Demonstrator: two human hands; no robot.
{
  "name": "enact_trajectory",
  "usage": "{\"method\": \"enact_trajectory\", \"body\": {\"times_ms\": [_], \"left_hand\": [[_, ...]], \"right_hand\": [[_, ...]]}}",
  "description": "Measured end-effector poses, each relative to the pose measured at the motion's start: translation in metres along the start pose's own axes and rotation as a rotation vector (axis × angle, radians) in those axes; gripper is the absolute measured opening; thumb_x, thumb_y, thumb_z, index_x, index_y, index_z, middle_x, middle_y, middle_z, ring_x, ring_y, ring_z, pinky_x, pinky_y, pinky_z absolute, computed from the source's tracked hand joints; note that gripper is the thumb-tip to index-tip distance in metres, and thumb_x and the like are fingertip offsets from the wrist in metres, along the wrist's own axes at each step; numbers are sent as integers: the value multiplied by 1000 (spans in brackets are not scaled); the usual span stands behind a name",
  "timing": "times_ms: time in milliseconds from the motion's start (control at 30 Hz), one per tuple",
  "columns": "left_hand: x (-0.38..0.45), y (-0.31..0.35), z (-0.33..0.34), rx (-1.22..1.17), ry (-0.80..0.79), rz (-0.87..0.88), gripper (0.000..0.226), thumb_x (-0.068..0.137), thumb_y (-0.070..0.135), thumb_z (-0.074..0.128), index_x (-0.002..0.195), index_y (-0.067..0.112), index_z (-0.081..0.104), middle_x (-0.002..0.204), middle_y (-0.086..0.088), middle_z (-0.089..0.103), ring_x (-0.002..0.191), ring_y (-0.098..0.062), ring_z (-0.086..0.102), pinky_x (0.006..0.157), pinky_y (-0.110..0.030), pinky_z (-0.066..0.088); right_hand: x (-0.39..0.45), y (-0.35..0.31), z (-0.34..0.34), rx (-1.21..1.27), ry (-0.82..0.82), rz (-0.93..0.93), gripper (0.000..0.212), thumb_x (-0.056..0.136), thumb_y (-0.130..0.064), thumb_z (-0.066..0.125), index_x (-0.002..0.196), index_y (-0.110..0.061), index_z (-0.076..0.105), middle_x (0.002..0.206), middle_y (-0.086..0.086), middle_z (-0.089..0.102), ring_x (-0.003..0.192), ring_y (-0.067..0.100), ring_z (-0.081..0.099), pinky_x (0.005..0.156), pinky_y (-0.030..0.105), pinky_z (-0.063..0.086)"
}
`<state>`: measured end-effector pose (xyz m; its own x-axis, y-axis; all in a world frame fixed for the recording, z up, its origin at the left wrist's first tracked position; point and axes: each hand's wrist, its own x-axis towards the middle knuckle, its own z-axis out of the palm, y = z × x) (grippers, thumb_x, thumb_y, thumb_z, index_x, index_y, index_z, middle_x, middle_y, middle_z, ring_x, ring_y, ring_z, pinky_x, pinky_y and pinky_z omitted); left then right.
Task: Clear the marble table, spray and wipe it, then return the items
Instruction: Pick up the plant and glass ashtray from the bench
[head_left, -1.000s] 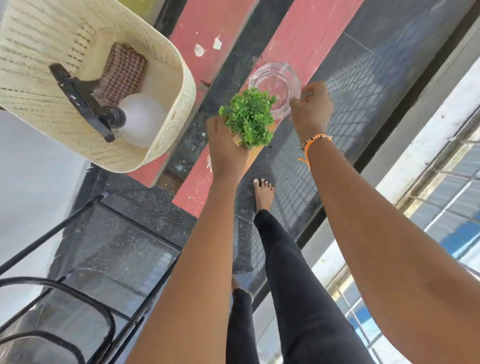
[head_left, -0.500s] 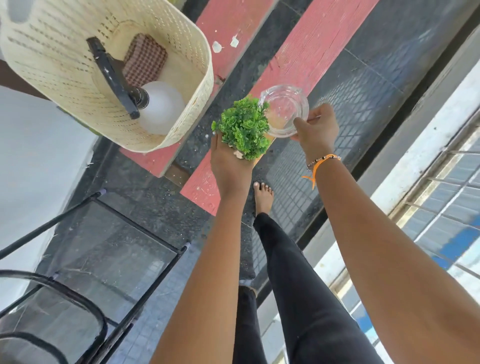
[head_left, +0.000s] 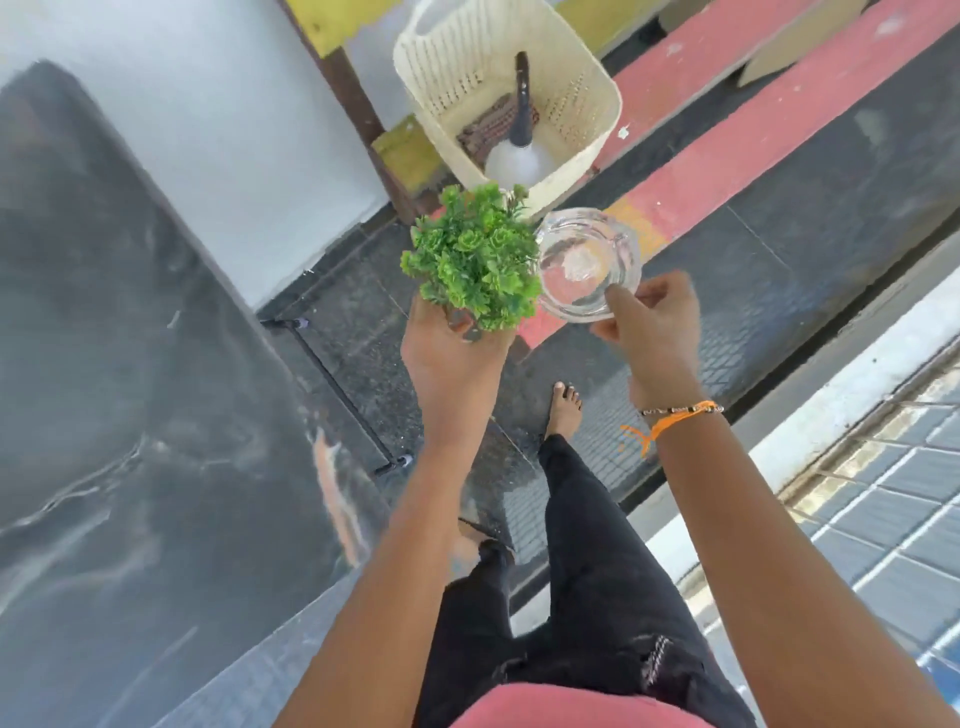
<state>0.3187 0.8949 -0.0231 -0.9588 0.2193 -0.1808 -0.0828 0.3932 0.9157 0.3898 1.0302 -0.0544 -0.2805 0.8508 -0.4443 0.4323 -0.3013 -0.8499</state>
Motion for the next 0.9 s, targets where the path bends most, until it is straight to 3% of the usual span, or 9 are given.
{"method": "enact_trajectory", "body": {"times_ms": [167, 300, 500, 633, 767, 833, 900], "left_hand": [[-20, -1, -102, -26, 121, 9, 30, 69, 24, 76, 95, 19, 62, 84, 13, 65, 73, 11, 59, 63, -1, 43], [-21, -12, -176, -17, 207, 2, 34, 71, 24, 78, 102, 22, 63, 91, 11, 69, 77, 6, 60, 62, 0, 41], [-7, -33, -260, 83, 340, -57, 26, 73, 20, 77, 93, 20, 62, 79, 15, 63, 65, 16, 55, 54, 1, 38], [7, -44, -298, 98, 406, -94, 27, 72, 15, 77, 93, 20, 61, 76, 20, 61, 64, 19, 53, 54, 3, 37], [33, -56, -326, 134, 432, -144, 25, 73, 14, 77, 94, 14, 63, 82, 12, 66, 75, 3, 60, 60, -1, 38], [51, -61, -334, 140, 432, -174, 35, 73, 16, 77, 104, 9, 64, 98, 0, 69, 90, -13, 63, 72, -16, 44], [75, -68, -343, 134, 426, -171, 39, 72, 16, 78, 107, 9, 63, 106, -6, 67, 96, -18, 62, 76, -25, 46]], "right_hand": [[-91, -30, 40, 98, -173, -75, 20, 78, -11, 65, 81, -19, 47, 74, -1, 51, 35, 5, 54, 43, 17, 46], [-147, -42, 84, 83, -321, -77, 27, 79, -20, 68, 98, -12, 50, 75, -2, 54, 38, 4, 57, 41, 21, 50], [-195, -53, 163, 70, -507, -63, 20, 81, -16, 66, 88, -16, 48, 74, -1, 55, 37, 2, 56, 54, 25, 53], [-209, -60, 211, 64, -597, -22, 22, 80, -14, 65, 90, -16, 45, 83, 0, 57, 40, 2, 58, 49, 18, 52], [-217, -67, 259, 60, -627, 21, 25, 82, -10, 62, 85, -20, 40, 87, 1, 53, 40, 3, 58, 47, 16, 51], [-216, -69, 279, 53, -616, 30, 24, 83, -9, 60, 91, -17, 39, 93, 4, 52, 42, 4, 58, 48, 16, 52], [-216, -72, 304, 46, -589, 36, 25, 83, -7, 59, 97, -13, 39, 103, 9, 50, 51, 8, 58, 49, 16, 54]]}}
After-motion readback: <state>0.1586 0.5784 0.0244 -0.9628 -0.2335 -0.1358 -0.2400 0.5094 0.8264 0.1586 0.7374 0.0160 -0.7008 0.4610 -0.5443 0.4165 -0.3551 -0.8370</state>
